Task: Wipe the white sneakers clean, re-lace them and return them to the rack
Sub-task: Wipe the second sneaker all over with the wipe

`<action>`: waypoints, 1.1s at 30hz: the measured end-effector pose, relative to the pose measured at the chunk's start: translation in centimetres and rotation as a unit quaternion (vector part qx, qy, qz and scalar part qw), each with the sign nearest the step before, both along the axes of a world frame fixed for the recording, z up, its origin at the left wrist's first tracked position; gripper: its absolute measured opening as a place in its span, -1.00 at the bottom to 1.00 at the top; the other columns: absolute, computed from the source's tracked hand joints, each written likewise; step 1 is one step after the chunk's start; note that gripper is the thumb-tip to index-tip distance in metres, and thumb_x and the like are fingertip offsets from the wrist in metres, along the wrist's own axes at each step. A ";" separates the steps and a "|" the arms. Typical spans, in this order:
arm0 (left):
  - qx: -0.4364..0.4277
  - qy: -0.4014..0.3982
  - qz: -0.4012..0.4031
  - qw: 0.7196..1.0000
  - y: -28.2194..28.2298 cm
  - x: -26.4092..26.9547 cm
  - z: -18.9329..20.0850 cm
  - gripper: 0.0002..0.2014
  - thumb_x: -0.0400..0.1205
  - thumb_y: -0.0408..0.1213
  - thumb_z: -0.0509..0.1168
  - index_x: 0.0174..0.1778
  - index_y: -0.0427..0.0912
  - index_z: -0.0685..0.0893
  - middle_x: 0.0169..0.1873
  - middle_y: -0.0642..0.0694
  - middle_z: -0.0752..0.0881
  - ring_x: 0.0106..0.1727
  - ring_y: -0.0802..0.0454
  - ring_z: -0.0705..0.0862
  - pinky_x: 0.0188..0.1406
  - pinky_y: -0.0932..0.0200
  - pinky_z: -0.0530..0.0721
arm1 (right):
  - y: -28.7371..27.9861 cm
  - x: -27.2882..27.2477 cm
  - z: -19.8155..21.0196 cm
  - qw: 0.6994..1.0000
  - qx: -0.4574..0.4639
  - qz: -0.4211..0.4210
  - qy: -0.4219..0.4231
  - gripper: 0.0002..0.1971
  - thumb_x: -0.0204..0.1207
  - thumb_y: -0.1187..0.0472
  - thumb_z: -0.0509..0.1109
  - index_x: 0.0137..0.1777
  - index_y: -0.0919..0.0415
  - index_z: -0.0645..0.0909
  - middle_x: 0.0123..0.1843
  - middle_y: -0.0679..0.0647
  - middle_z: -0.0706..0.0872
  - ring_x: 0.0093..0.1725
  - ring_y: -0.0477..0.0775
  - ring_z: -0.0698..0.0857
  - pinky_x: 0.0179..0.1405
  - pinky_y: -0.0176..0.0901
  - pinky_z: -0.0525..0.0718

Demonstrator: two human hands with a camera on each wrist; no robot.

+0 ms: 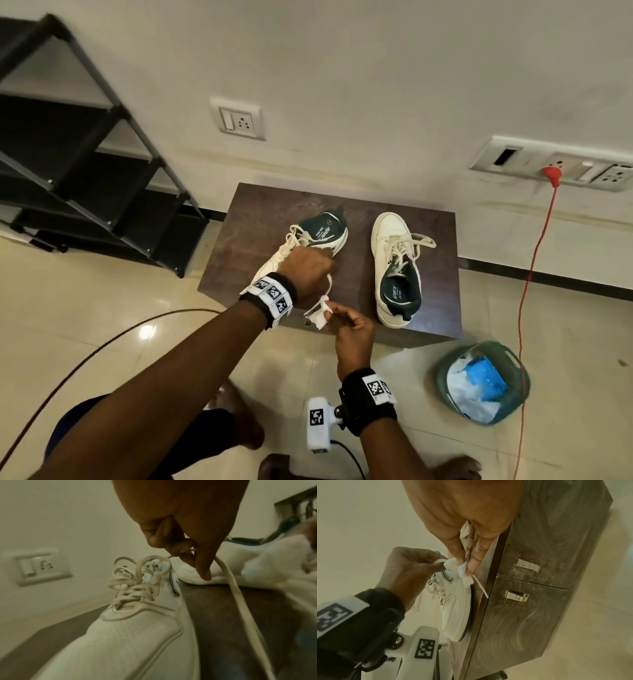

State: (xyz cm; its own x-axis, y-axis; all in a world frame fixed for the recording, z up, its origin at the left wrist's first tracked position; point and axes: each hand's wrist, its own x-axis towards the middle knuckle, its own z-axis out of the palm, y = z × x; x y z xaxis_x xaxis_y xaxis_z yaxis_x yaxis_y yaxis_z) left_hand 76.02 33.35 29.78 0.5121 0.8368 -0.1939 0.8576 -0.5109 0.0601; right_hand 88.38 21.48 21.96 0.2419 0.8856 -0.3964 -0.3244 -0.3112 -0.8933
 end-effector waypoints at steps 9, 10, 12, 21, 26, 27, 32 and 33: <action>-0.019 -0.493 0.516 0.700 0.7 -8.1 3.4 -0.73 0.53 -0.05 0.59 -0.20 -0.23 0.87 -0.41 -0.12 0.84 -0.46 0.05 0.78 -0.41 0.28 0.73 | 0.5 0.3 0.9 0.999 0.027 0.005 0.030 -0.76 0.45 0.62 0.49 0.04 0.39 0.81 0.01 0.27 0.87 -0.02 0.13 0.81 0.11 0.09 0.75; -0.013 -0.470 0.542 0.697 0.3 -9.1 3.0 -0.71 0.54 -0.05 0.58 -0.23 -0.26 0.86 -0.43 -0.12 0.83 -0.48 0.06 0.77 -0.39 0.26 0.75 | 0.5 0.3 1.0 0.999 0.030 0.004 0.032 -0.76 0.45 0.62 0.49 0.04 0.38 0.81 0.02 0.28 0.86 -0.01 0.15 0.81 0.13 0.12 0.73; 0.006 -0.398 0.555 0.730 -1.1 -10.1 1.5 -0.71 0.58 -0.04 0.53 -0.30 -0.19 0.85 -0.45 -0.06 0.82 -0.45 0.08 0.80 -0.26 0.13 0.81 | 0.6 0.2 1.4 0.999 0.028 0.005 0.036 -0.75 0.45 0.62 0.49 0.03 0.36 0.81 0.03 0.30 0.86 -0.01 0.18 0.80 0.13 0.15 0.71; 0.010 -0.107 0.329 0.938 -7.4 -4.2 -4.8 0.15 0.16 0.23 0.69 0.61 -0.15 0.36 0.60 -0.22 0.40 0.66 -0.26 0.32 0.47 -0.32 0.47 | 1.0 0.3 2.9 0.999 0.035 0.023 0.026 -0.72 0.53 0.54 0.46 0.19 0.33 0.78 0.05 0.24 0.86 -0.02 0.14 0.82 -0.23 -0.09 0.81; -0.006 -0.116 0.344 0.932 -6.2 -5.9 -5.4 0.15 0.11 0.13 0.76 0.53 -0.31 0.41 0.28 -0.28 0.62 0.27 -0.29 0.60 0.18 -0.16 0.63 | 1.3 2.2 3.5 0.999 0.028 0.025 0.021 -0.76 0.57 0.51 0.44 0.22 0.41 0.75 0.05 0.31 0.85 -0.01 0.23 0.84 -0.16 0.09 0.86; -0.010 -0.127 0.341 0.932 -6.1 -6.2 -5.1 0.15 0.14 0.10 0.76 0.57 -0.32 0.40 0.30 -0.28 0.62 0.28 -0.29 0.58 0.23 -0.14 0.61 | 1.5 2.4 3.6 0.999 0.033 0.025 0.015 -0.77 0.57 0.52 0.44 0.20 0.42 0.75 0.05 0.34 0.85 -0.02 0.26 0.84 -0.17 0.06 0.86; -0.071 -0.195 0.352 0.913 -6.3 -7.8 -3.7 -0.07 0.19 0.11 0.74 0.43 -0.19 0.57 0.17 -0.17 0.74 0.23 -0.21 0.64 0.02 0.06 0.57 | 2.3 1.9 4.3 0.997 0.064 0.029 -0.034 -0.75 0.50 0.61 0.42 0.06 0.38 0.82 0.06 0.28 0.86 0.10 0.36 0.83 0.14 0.21 0.78; -0.083 -0.229 0.350 0.905 -6.7 -8.3 -3.7 -0.12 0.16 0.14 0.73 0.36 -0.15 0.64 0.08 -0.10 0.78 0.14 -0.14 0.69 -0.06 0.12 0.55 | 2.4 1.6 4.6 0.996 0.071 0.037 -0.043 -0.75 0.50 0.59 0.43 0.06 0.35 0.82 0.06 0.26 0.86 0.11 0.33 0.83 0.18 0.20 0.77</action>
State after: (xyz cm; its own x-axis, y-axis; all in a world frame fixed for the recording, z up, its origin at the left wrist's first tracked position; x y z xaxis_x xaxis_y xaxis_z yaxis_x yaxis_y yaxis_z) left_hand 67.74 26.60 26.09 -0.0732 0.9662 -0.2472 0.8330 0.1955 0.5176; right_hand 89.99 23.90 26.60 0.2016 0.9479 -0.2468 -0.2248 -0.2005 -0.9536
